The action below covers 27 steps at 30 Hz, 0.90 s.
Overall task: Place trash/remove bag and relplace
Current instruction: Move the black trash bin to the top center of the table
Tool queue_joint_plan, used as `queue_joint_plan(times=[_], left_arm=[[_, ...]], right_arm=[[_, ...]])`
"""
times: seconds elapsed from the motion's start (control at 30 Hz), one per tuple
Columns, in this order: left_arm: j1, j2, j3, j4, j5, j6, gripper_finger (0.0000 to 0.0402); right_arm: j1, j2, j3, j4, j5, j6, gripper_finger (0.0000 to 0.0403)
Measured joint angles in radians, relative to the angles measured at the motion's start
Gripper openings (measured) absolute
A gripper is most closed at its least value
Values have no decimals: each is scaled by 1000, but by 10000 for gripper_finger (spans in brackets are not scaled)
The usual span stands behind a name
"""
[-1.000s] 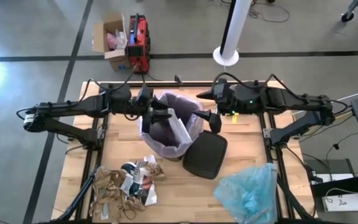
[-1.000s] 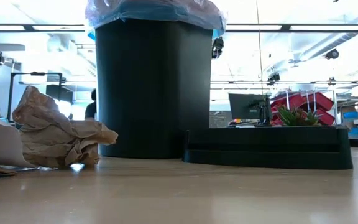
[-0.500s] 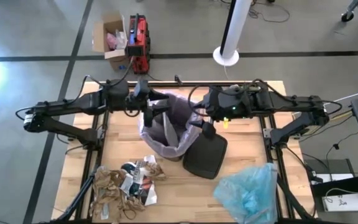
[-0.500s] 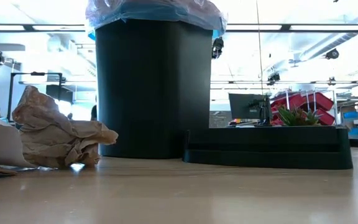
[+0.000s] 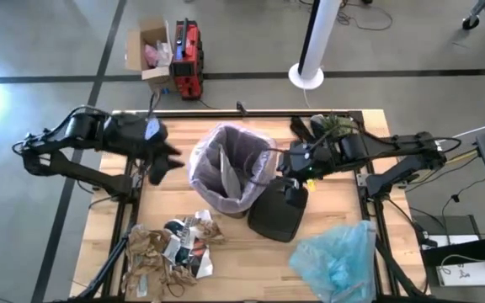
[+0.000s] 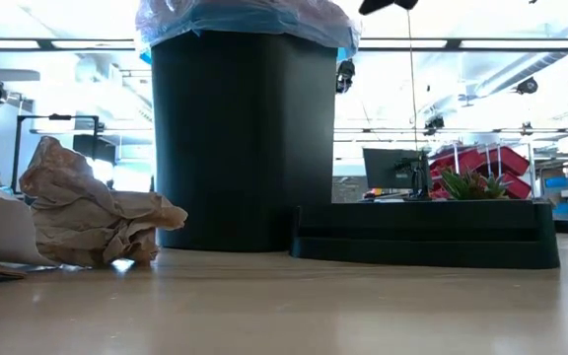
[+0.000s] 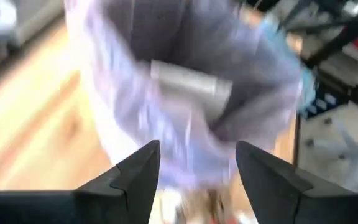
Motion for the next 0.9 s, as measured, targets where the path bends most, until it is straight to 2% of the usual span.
queue_joint_plan(times=[0.17, 0.3, 0.4, 0.57, 0.7, 0.9], left_arm=[[-132, -49, -49, -112, 2, -215, 186], [-221, -87, -161, -116, 0, -318, 180], [-283, -107, -271, -86, -1, -337, 177], [-379, -133, -465, 134, -2, -331, 171], [-441, -126, -603, 295, -43, -327, 169], [-475, -101, -797, 597, -224, -244, 177]], right_arm=[[18, 4, -85, 1, -1, 10, 309], [40, 0, -161, 5, 1, 60, 309], [85, 0, -221, 39, 1, 94, 309], [167, 0, -360, 289, 4, 168, 309], [217, 0, -484, 555, 69, 283, 309], [242, 5, -619, 782, 211, 388, 309]])
